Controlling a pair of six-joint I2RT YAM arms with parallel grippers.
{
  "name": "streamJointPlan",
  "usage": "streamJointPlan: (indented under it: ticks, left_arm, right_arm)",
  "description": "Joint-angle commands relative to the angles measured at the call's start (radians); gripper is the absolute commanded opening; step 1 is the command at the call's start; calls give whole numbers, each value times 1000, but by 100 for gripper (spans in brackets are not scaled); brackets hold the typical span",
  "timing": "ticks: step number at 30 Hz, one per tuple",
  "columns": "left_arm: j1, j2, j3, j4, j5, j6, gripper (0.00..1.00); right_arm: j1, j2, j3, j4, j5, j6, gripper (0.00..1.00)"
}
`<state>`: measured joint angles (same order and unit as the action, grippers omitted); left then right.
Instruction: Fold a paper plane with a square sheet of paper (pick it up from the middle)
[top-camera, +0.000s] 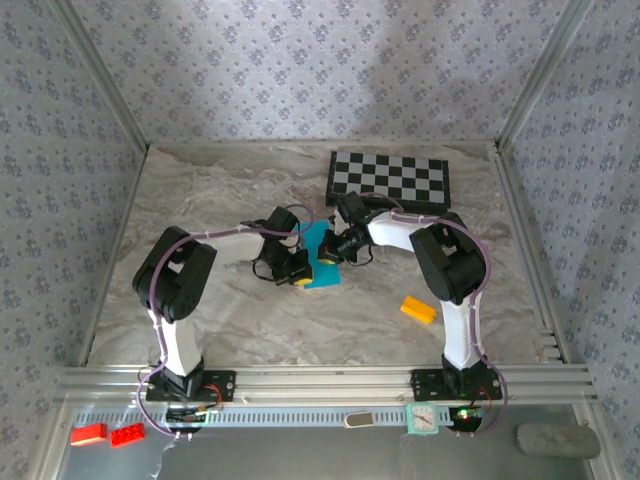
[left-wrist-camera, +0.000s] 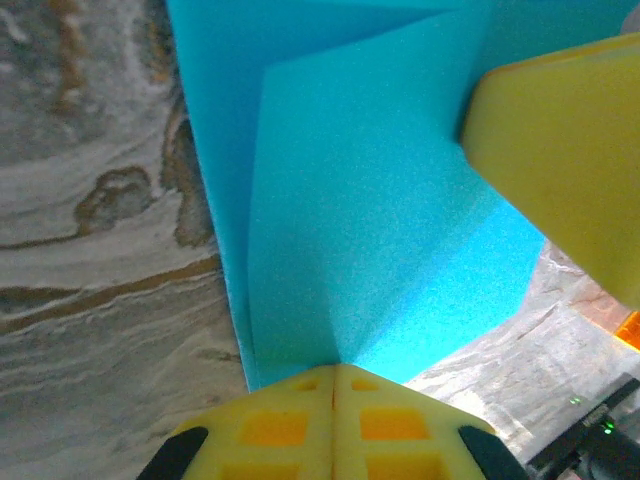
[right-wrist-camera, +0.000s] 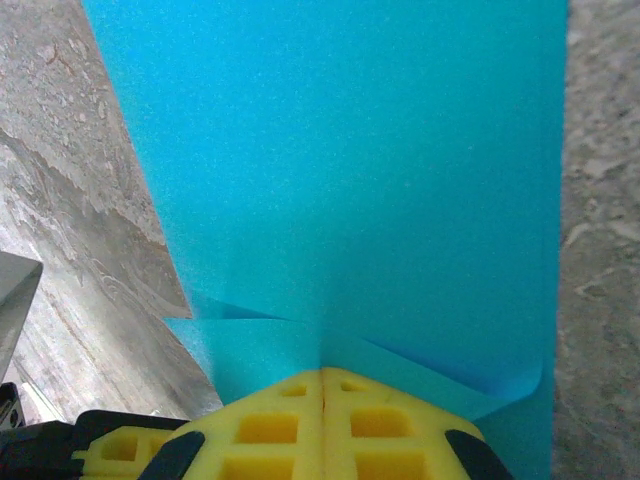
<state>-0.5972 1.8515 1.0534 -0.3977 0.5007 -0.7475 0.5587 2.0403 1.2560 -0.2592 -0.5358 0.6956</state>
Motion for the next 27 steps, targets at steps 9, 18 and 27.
streamJointPlan:
  ticks: [9, 18, 27]
  left_arm:
    - [-48, -90, -91, -235, -158, 25, 6]
    - [-45, -172, 21, -216, -169, 15, 6]
    - [-32, -73, 83, -69, -119, -58, 6]
  right_arm:
    - [-6, 101, -36, -105, 134, 26, 4]
    - [-3, 100, -38, -90, 123, 33, 4]
    - [-5, 99, -30, -79, 108, 39, 4]
